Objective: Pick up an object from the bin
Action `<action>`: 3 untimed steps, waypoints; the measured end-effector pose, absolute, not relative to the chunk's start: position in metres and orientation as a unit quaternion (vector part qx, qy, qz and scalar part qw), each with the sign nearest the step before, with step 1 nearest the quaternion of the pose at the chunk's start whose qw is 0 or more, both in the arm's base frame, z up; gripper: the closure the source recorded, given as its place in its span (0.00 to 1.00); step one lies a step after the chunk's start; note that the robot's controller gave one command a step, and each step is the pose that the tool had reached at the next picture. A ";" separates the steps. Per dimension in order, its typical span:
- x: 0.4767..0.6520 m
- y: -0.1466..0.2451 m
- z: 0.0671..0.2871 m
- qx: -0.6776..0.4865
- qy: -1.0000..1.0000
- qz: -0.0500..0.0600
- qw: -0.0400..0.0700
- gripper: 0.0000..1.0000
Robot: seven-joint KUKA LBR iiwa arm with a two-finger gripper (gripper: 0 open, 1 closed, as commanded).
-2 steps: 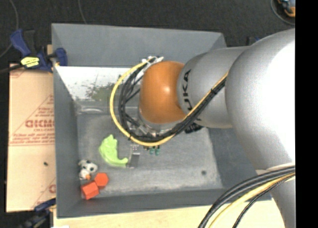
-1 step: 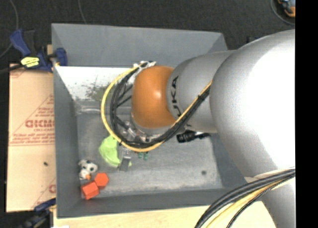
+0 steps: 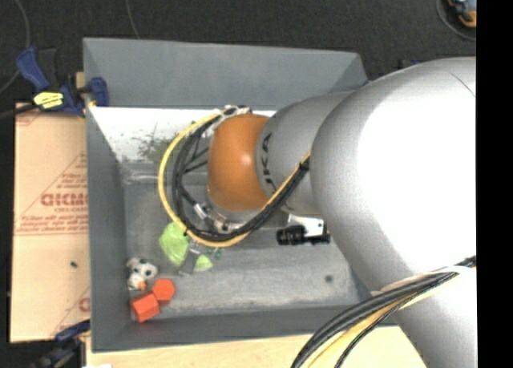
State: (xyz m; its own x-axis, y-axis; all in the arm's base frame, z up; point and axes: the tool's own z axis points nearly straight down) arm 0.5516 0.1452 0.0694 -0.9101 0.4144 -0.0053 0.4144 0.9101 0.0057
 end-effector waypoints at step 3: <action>0.585 0.171 0.075 -0.033 0.999 0.002 0.000 1.00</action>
Offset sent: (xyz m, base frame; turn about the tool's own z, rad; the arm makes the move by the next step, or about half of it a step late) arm 0.0000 0.0000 0.0000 0.0000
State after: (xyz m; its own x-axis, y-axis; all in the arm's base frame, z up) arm 0.5850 0.1709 0.0755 -0.9979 -0.0655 -0.0010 -0.0655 0.9978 0.0038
